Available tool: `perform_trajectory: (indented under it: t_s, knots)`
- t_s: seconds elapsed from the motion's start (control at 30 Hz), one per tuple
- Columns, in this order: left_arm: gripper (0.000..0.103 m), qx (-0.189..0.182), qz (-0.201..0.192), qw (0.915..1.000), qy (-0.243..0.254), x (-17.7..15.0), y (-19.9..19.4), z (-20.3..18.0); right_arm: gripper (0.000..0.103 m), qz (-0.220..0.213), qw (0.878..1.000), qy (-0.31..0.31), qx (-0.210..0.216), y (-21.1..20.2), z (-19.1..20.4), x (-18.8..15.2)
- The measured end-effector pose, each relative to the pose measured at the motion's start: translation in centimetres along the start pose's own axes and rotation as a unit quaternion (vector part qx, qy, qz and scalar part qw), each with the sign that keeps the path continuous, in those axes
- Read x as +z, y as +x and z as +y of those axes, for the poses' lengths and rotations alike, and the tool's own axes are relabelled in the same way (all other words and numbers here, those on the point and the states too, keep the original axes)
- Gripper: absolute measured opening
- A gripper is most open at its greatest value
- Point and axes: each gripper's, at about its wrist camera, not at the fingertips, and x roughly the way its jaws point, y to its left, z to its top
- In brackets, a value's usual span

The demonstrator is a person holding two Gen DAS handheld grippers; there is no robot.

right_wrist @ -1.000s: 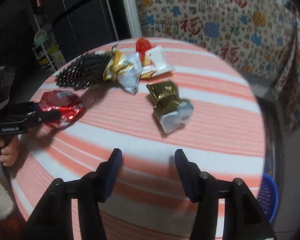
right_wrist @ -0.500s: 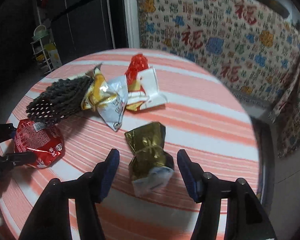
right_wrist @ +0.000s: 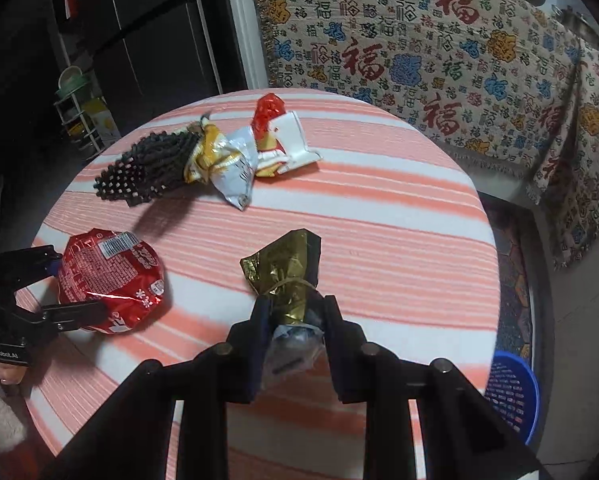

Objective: Collect trash
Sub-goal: 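Carry the can and gold wrapper over the blue wastebasket and open both tools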

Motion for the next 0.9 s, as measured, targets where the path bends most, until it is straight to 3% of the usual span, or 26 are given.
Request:
perform_trajectory:
  t_s: [0.43, 0.9]
  knots:
    - [0.064, 0.017, -0.031, 0.9993, 0.011, 1.3, -0.1, -4.7, 0.026, -0.014, 0.999, 0.043, -0.012, -3.4, -5.0, -2.6]
    - [0.064, -0.024, -0.03, 0.9987, 0.034, 4.0, 2.8, -13.4, 0.026, -0.05, 0.991, 0.112, -0.046, -8.2, -11.8, -5.0]
